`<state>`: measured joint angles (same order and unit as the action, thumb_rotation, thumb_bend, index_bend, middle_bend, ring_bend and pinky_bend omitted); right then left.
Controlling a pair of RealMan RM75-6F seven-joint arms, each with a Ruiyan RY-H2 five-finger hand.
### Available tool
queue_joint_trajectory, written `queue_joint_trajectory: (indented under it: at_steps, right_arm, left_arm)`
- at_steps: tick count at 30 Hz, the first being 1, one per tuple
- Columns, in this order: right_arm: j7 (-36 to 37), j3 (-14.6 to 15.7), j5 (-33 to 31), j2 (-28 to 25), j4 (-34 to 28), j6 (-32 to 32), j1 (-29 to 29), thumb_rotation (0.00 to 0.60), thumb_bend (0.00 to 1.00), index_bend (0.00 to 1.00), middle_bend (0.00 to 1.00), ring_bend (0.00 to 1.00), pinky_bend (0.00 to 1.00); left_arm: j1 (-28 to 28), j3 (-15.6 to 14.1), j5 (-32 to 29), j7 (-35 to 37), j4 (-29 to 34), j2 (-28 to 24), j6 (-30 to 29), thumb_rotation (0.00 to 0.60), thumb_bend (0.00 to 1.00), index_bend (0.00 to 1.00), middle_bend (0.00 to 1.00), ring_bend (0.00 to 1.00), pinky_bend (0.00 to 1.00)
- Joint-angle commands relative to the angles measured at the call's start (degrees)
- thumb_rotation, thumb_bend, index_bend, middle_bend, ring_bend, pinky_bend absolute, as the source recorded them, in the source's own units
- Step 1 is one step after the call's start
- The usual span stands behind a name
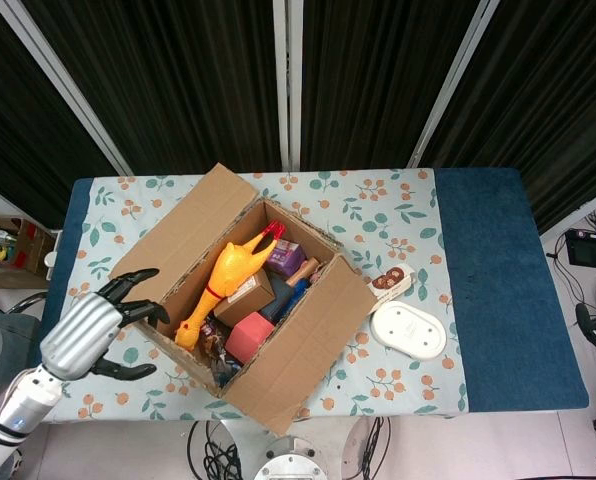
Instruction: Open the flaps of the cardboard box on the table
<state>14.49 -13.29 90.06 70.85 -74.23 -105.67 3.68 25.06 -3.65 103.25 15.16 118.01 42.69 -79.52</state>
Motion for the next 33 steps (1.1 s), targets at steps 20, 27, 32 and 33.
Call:
queue_joint_trajectory:
  at_steps: [20,27,32,33]
  right_arm:
    - [-2.8,2.9,2.6,-0.8,-1.5,-1.0,-1.3,0.600,0.18,0.00,0.00,0.00,0.00]
    - [-7.7,9.3,-0.7,-4.7,-3.5,9.2,-4.0,0.600,0.17,0.00,0.00,0.00,0.00]
    - [-9.0,10.2,-4.8,-4.5,-2.9,13.4,-5.2,0.600,0.17,0.00,0.00,0.00,0.00]
    - [-8.8,10.2,-5.8,-4.2,-2.6,14.0,-5.6,0.600,0.17,0.00,0.00,0.00,0.00]
  left_arm:
    - [-11.8,0.0,-6.7,-3.8,-7.5,-0.6,-9.8,0.056,0.00,0.32,0.34,0.14,0.18]
    - [-16.3,2.0,-13.8,-20.2,-18.4,10.1,-13.0,0.127,0.00,0.09,0.07,0.06,0.18]
    - [-18.5,1.4,-14.6,-16.9,-28.2,16.4,-13.0,0.127,0.00,0.08,0.06,0.06,0.18]
    - [-18.8,1.4,-14.4,-15.7,-30.9,17.6,-13.0,0.128,0.00,0.08,0.07,0.06,0.18]
